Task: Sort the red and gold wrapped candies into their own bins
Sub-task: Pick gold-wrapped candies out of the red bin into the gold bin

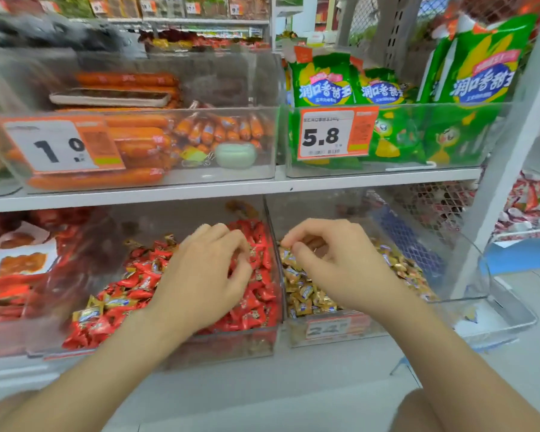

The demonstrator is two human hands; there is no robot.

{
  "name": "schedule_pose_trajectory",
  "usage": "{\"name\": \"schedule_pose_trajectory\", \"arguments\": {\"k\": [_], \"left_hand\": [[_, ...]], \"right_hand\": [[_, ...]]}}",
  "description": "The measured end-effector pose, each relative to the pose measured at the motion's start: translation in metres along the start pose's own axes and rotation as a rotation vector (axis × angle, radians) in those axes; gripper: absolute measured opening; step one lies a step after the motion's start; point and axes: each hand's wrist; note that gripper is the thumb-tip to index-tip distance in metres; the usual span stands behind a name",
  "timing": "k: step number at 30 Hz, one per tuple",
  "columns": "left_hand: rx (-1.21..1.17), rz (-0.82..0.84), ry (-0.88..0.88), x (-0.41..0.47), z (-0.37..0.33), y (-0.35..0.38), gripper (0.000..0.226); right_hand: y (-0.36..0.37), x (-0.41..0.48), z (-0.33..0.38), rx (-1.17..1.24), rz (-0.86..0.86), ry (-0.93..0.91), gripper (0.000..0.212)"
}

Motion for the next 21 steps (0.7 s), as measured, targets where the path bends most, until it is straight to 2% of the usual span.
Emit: {"name": "schedule_pose_trajectory", "arguments": {"k": [5,7,10,13,15,17,19,21], "left_hand": [[0.017,0.109,-0.248,-0.013,0.091,-0.019,0.036],[-0.006,0.134,-0.268,-0.014,0.115,-0.021,0.038],[-0.055,0.261,-0.227,-0.013,0.13,-0.023,0.025],[-0.091,0.454,-0.222,-0.012,0.14,-0.02,0.055],[-0.066,0.581,-0.242,-0.011,0.145,-0.016,0.077],[-0.055,0.657,-0.275,-0.008,0.152,-0.015,0.089],[-0.059,0.718,-0.3,-0.003,0.158,-0.014,0.089],[-0.057,0.759,-0.308,0.002,0.161,-0.012,0.089]], "right_hand": [[0.066,0.032,0.034,-0.063,0.142,-0.171,0.021],[0.088,0.049,0.038,-0.131,0.161,-0.197,0.02],[0.113,0.071,0.045,-0.182,0.182,-0.211,0.023],[0.131,0.088,0.056,-0.246,0.319,-0.172,0.026],[0.138,0.097,0.06,-0.324,0.463,-0.111,0.036],[0.142,0.106,0.058,-0.403,0.576,-0.043,0.057],[0.145,0.113,0.055,-0.432,0.637,-0.012,0.074],[0.149,0.12,0.054,-0.417,0.715,0.009,0.081]]}}
Point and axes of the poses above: each hand's wrist, its own x-axis towards the middle knuckle, its own y-axis out of the palm, z = x × y, and after that the axes turned 3 degrees about x, right-handed
